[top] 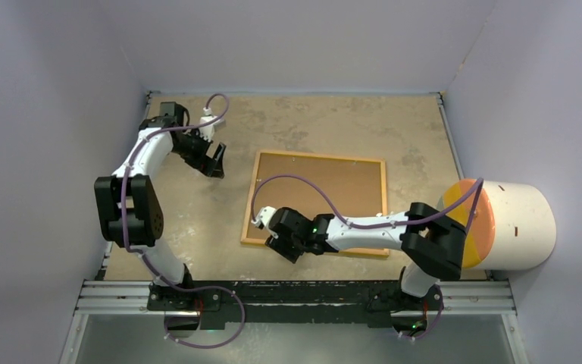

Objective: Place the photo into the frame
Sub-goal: Turn over the photo frame at the center of the board.

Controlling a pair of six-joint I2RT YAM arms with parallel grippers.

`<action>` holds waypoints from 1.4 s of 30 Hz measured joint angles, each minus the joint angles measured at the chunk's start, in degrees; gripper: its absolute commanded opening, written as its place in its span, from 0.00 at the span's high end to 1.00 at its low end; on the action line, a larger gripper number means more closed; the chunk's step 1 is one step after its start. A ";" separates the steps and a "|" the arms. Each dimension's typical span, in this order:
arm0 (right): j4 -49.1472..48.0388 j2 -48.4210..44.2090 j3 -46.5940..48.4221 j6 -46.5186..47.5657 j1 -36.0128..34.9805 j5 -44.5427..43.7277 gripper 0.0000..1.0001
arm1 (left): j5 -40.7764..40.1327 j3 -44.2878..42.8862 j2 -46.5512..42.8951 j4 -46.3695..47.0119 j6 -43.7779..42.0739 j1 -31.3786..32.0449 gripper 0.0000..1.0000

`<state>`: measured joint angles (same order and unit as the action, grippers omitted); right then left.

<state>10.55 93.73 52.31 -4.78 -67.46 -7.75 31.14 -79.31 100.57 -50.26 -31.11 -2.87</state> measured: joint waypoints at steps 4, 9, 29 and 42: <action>0.15 1.70 1.42 1.09 -1.68 -3.54 0.56 | 0.04 0.15 -2.89 0.24 0.02 -0.13 0.02; 0.22 2.67 2.34 1.97 -2.29 -5.81 0.85 | 3.82 1.42 -7.39 3.15 0.00 -1.75 0.02; 5.77 2.23 15.72 1.66 1.75 1.18 1.00 | 24.72 12.26 -23.58 -11.78 -49.48 -6.95 0.03; 6.58 -2.19 24.37 -5.25 15.54 18.99 1.00 | 20.44 19.93 -40.98 -13.31 -75.82 -0.13 0.00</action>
<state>17.12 91.55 76.69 -10.02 -51.92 11.25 51.57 -59.37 59.59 -63.57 -106.94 -3.01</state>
